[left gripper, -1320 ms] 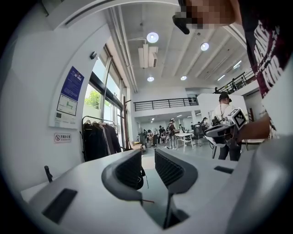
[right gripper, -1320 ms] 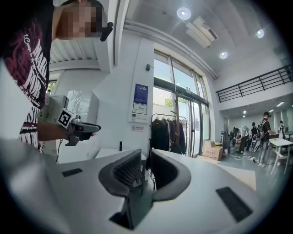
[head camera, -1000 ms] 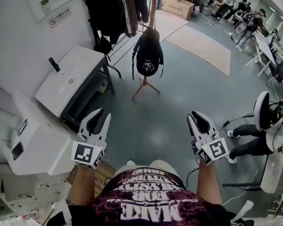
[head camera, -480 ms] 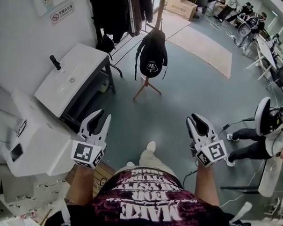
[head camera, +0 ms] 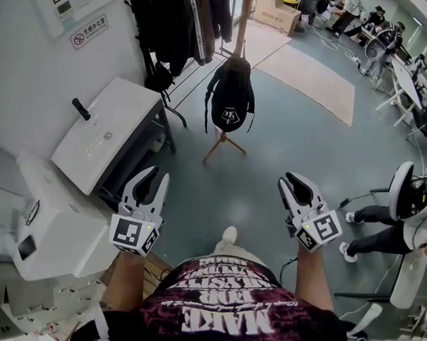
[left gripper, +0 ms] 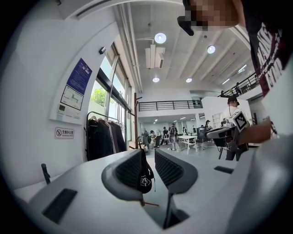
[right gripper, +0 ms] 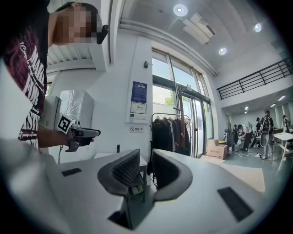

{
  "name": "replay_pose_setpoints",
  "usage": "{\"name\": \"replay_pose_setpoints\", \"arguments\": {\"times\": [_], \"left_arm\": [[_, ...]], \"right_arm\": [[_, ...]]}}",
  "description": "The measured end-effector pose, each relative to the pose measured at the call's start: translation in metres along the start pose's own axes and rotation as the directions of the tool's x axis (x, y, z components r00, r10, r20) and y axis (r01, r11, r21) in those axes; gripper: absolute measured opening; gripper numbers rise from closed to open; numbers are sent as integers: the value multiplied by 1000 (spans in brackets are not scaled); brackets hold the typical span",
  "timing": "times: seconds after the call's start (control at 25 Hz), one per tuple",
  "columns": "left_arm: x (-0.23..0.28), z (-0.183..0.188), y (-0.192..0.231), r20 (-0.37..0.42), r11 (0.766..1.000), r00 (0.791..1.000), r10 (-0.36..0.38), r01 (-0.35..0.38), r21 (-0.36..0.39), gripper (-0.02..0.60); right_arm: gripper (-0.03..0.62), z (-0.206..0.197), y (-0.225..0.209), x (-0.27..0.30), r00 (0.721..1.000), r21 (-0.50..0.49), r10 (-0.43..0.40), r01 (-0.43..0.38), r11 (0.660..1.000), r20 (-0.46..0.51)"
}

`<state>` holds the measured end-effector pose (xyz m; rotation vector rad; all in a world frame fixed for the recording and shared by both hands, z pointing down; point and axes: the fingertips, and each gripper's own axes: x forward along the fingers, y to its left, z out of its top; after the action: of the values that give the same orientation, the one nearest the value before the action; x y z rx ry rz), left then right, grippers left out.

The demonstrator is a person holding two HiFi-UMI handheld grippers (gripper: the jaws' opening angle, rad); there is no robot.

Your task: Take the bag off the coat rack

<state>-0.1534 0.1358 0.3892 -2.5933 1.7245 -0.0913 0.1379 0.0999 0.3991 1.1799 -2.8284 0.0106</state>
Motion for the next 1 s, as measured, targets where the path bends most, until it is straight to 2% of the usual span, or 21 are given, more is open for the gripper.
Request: {"name": "replay_pose_setpoints", "arguments": {"times": [0.36,0.56,1.0], "left_arm": [[68,-4,0,-33,999,999,-12,13,32,80],[106,8,-3,-27,998,999,-24,25,58,80],[175,18,-11,-27,998,1000,7,-5,69,80]], "right_arm": [[91,-4,-56,32,1000,24,13,-14,1000,17],[91,-6,-84,47,999,53,28,-29,998,29],[91,6,-156,66,997,53,58,-60,997,45]]}}
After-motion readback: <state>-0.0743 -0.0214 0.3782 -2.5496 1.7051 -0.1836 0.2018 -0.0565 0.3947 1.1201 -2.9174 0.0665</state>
